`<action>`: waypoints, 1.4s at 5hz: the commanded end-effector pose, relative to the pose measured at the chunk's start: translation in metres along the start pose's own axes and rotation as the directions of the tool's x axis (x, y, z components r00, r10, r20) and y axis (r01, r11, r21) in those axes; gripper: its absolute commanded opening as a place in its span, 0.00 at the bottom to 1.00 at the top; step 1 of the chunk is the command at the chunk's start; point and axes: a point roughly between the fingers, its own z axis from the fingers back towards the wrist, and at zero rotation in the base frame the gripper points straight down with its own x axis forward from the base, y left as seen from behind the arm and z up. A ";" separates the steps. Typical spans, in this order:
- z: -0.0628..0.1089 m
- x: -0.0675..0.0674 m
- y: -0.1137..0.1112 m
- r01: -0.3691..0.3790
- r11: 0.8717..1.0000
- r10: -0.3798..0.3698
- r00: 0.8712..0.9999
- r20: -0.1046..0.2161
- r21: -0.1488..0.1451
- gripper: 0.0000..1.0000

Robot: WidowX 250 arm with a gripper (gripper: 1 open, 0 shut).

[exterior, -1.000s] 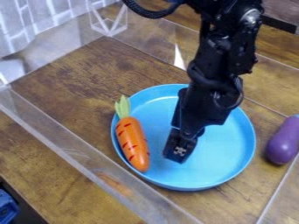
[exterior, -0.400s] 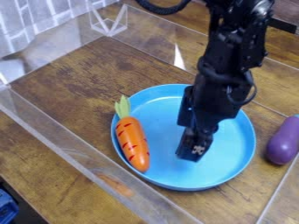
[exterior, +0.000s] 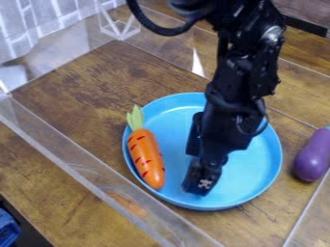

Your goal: Put the carrot on the blue tray

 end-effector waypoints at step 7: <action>-0.014 0.003 0.005 -0.287 0.958 0.288 0.956 0.065 -0.022 1.00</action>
